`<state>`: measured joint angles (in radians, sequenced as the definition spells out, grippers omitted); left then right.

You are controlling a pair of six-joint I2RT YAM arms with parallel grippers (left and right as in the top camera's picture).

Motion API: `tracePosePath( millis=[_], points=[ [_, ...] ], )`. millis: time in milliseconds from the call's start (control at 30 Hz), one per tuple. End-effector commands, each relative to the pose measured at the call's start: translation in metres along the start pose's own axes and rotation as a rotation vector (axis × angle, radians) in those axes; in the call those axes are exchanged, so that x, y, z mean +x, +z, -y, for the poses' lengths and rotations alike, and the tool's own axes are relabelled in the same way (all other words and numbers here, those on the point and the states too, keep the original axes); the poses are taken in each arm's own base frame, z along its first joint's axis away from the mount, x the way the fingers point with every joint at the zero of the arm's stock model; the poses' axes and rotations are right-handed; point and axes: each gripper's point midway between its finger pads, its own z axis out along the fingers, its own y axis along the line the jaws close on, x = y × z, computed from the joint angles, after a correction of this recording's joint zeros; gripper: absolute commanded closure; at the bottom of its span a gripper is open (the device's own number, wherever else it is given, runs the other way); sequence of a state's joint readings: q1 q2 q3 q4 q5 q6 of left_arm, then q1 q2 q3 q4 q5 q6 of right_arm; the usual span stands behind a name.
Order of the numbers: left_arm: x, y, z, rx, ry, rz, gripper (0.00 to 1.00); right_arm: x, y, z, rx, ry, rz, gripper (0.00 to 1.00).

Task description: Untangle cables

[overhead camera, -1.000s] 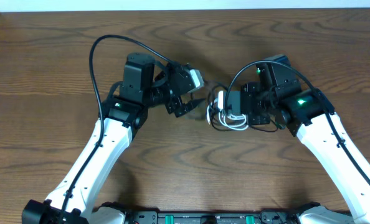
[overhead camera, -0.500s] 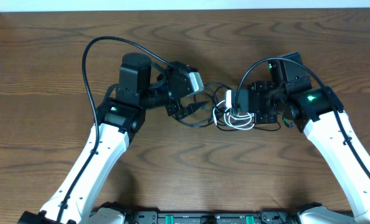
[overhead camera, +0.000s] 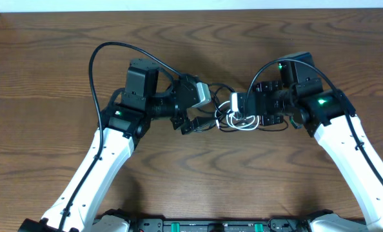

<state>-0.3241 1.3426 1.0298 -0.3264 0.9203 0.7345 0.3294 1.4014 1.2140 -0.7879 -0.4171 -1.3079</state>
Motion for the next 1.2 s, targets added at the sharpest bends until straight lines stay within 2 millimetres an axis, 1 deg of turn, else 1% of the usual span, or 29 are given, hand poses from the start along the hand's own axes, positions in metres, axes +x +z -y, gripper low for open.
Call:
tracePosePath(
  millis=[0,100,300,400,500,600,633,667,733,800,833,867,1000,1067,1167],
  points=[
    [-0.008,-0.001,0.004,0.027,0.006,0.017,0.18,-0.018,-0.007,0.011,0.036,-0.048,0.08,0.99],
    [-0.006,0.0,0.004,0.03,-0.002,0.012,0.19,-0.023,-0.008,0.015,0.05,-0.068,0.104,0.99],
    [-0.001,0.0,-0.002,-0.002,-0.003,-0.014,0.21,-0.031,-0.006,0.011,0.039,-0.115,0.123,0.99],
    [0.0,0.0,-0.002,-0.005,-0.003,-0.017,0.25,-0.035,-0.005,0.009,0.034,-0.127,0.128,0.99],
    [0.0,0.0,-0.003,-0.01,-0.002,-0.021,0.36,-0.035,-0.005,0.009,0.033,-0.126,0.128,0.99],
    [0.007,0.0,-0.011,-0.055,-0.002,-0.056,0.36,-0.031,-0.004,0.008,0.032,-0.123,0.108,0.99],
    [0.01,-0.001,-0.016,-0.081,-0.002,-0.077,0.35,-0.03,-0.004,0.008,0.031,-0.121,0.099,0.99],
    [0.014,-0.002,-0.021,-0.112,0.0,-0.099,0.3,-0.027,-0.004,0.007,0.028,-0.118,0.086,0.99],
    [0.014,-0.003,-0.029,-0.157,0.015,-0.114,0.3,-0.023,-0.004,0.005,0.022,-0.112,0.062,0.99],
    [0.003,-0.005,-0.035,-0.183,0.057,-0.081,0.29,-0.021,-0.003,0.003,0.014,-0.108,0.053,0.99],
    [-0.001,-0.006,-0.037,-0.195,0.074,-0.067,0.25,-0.021,-0.003,0.002,0.011,-0.107,0.053,0.99],
    [-0.006,-0.007,-0.04,-0.209,0.092,-0.055,0.23,-0.021,-0.003,0.002,0.009,-0.106,0.053,0.99],
    [-0.01,-0.011,-0.055,-0.283,0.126,-0.057,0.17,-0.021,-0.003,0.001,0.007,-0.109,0.057,0.99],
    [-0.01,-0.011,-0.056,-0.291,0.127,-0.06,0.13,-0.022,-0.003,0.001,0.007,-0.11,0.059,0.99],
    [-0.007,-0.011,-0.054,-0.282,0.115,-0.069,0.12,-0.022,-0.003,0.002,0.01,-0.124,0.061,0.99]
  ],
)
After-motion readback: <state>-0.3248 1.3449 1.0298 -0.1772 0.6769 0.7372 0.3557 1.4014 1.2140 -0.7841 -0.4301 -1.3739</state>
